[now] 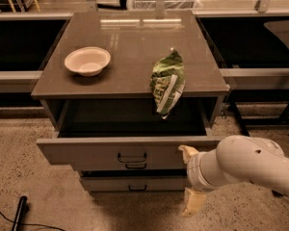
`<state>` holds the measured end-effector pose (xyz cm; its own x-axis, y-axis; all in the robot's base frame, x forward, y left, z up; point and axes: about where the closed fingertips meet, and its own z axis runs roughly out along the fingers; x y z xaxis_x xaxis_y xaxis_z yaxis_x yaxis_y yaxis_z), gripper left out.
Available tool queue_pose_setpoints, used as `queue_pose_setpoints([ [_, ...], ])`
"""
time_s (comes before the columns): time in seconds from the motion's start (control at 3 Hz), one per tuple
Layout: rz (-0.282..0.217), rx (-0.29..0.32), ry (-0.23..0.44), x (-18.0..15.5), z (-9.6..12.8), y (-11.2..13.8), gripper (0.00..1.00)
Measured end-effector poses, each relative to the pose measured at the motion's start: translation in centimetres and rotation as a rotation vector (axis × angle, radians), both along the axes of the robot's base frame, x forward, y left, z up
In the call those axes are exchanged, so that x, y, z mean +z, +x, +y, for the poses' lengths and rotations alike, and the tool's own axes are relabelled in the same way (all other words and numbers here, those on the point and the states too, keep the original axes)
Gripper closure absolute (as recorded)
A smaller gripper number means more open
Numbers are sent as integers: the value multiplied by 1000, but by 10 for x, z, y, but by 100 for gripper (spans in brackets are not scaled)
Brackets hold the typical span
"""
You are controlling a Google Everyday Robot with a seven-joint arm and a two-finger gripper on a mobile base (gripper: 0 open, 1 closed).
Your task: Close top drawer
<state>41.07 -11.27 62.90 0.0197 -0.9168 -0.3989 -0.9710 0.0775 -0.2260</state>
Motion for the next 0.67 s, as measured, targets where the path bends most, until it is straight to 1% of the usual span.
queue_pose_setpoints([
  [0.33, 0, 16, -7, 7, -1, -3, 0],
  [0.67, -22, 43, 40, 13, 2, 18, 26],
])
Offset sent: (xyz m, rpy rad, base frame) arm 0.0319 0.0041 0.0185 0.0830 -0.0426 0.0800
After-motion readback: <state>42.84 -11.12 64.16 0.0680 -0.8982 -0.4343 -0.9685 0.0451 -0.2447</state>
